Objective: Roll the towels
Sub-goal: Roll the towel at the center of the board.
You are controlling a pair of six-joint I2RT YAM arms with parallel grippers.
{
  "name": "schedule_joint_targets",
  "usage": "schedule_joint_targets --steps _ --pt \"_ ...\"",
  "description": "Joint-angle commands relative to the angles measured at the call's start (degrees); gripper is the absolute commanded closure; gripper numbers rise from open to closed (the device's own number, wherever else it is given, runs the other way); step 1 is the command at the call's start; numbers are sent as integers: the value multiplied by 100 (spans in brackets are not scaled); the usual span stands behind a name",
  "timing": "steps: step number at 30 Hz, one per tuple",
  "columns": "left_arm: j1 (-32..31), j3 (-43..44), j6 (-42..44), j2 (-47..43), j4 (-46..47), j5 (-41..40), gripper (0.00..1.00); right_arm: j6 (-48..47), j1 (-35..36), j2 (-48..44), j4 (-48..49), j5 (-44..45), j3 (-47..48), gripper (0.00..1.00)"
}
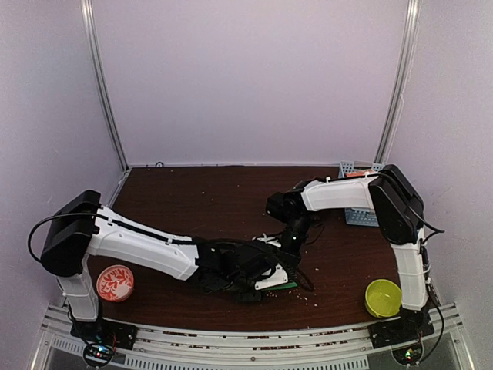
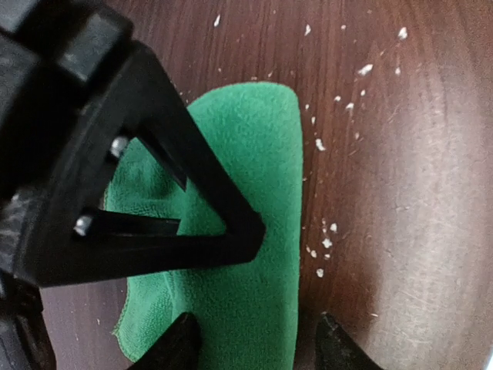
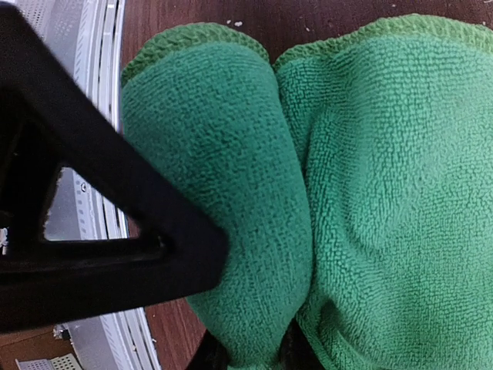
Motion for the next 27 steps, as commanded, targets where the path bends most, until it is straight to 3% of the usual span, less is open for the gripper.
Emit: schedule_joint_targets --steps 1,6,9,14,19,27 --pt "-14 221 253 290 -10 -487 50 54 113 589 -18 807 -420 95" --pt "-14 120 281 414 148 -477 54 29 113 529 25 751 -505 95" --pt "-14 116 307 539 157 -448 62 -26 115 498 -2 636 -486 93" --pt "-14 229 336 730 18 -419 80 -270 113 62 -216 413 -435 76" --pt "-13 373 319 739 -313 -39 91 -461 -73 -791 -656 262 -125 53" --pt "111 967 126 1060 -1176 1271 94 239 -1063 -2269 -651 264 951 50"
